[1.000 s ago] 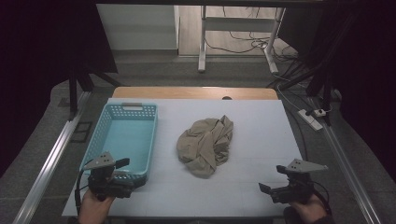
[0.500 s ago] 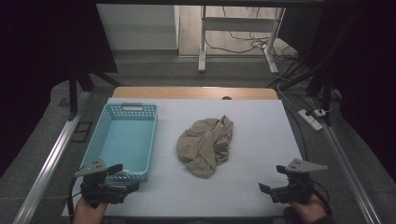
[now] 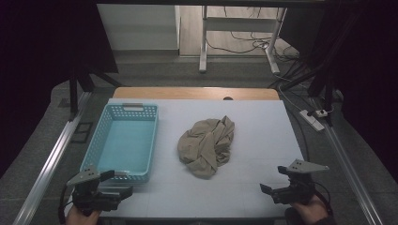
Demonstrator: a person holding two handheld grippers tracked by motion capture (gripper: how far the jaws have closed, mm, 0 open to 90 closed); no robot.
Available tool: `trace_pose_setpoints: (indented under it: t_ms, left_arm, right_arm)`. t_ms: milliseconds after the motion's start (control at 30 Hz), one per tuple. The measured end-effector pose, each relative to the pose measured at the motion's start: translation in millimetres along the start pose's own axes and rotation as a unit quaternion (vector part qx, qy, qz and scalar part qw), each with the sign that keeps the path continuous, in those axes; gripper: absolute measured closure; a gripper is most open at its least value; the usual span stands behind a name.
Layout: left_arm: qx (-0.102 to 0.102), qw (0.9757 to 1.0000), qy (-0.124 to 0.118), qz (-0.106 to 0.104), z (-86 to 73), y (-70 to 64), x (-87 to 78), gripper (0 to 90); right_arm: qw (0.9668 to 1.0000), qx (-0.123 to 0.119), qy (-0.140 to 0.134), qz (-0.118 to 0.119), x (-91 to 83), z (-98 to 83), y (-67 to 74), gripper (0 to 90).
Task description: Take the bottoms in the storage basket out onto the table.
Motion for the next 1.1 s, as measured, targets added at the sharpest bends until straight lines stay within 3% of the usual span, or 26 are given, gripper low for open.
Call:
trace_pose_setpoints:
  t_ms: [333, 633, 1100]
  left_arm:
    - [-0.012, 0.9997, 0.006, 0.019, -10.6, 5.7, -5.9, 0.0]
    - [-0.024, 0.9995, -0.001, 0.023, -16.4, 9.3, -12.0, 0.0]
    - [-0.024, 0.9985, 0.004, 0.05, -26.9, 10.1, -21.7, 0.0]
  right_arm:
    - [1.0, -0.001, 0.003, 0.0, 0.1, -0.1, -0.2, 1.4]
    - [1.0, 0.002, 0.002, -0.001, 0.6, 0.1, -0.3, 1.4]
    - [1.0, 0.003, 0.004, -0.003, 0.9, 0.4, -0.7, 1.4]
Point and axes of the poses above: each handheld gripper's, and its own axes: x roughly forward along the jaws, z roughly out of its top, y roughly to its left, the point moved 6 cm from there along x, roughly forward along the jaws, and after that the axes turned 11 degrees about y, right-handed, at the moved point
